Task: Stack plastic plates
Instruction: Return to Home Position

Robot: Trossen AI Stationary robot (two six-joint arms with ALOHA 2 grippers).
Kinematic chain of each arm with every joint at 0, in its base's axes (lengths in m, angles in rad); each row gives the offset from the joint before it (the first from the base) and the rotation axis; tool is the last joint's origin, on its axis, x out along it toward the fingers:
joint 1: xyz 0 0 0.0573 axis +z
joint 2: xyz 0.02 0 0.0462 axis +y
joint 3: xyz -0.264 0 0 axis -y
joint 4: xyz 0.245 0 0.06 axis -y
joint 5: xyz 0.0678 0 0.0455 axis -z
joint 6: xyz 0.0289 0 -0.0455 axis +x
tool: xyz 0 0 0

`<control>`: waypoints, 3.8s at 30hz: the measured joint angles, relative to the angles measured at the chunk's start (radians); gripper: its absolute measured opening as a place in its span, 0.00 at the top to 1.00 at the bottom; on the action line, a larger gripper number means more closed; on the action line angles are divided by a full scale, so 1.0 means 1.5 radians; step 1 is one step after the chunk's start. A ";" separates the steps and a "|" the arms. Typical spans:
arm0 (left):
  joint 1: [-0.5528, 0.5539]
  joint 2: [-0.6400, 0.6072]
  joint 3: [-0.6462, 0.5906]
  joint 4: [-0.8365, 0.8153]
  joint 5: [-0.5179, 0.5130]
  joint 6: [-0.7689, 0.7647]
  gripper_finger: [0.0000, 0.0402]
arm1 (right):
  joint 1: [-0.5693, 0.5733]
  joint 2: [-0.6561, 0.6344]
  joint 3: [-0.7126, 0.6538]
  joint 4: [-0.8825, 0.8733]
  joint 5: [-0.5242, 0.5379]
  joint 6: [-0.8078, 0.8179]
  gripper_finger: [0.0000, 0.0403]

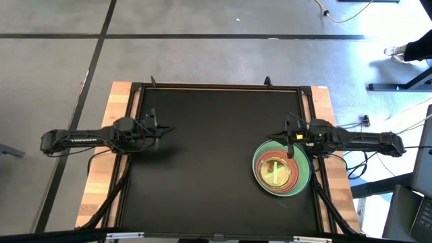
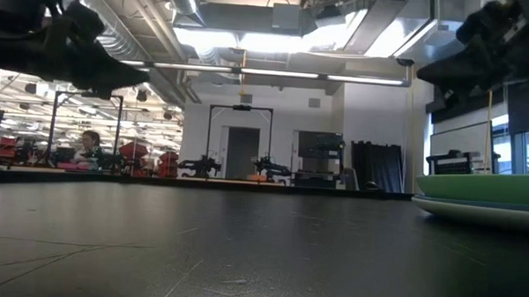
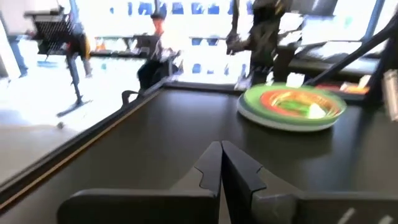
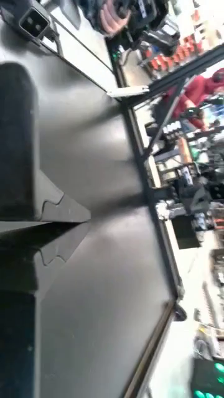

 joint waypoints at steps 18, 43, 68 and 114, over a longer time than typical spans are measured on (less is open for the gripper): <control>0.000 -0.187 -0.013 -0.129 0.022 -0.032 0.98 | 0.001 -0.222 -0.073 -0.105 0.098 -0.023 0.99; -0.001 -0.184 -0.013 -0.128 0.018 -0.015 0.98 | 0.001 -0.205 -0.082 -0.105 0.162 -0.019 0.99; -0.001 -0.184 -0.013 -0.128 0.018 -0.015 0.98 | 0.001 -0.205 -0.083 -0.106 0.162 -0.018 0.99; 0.000 -0.184 -0.013 -0.128 0.019 -0.015 0.98 | 0.001 -0.205 -0.083 -0.106 0.162 -0.018 0.99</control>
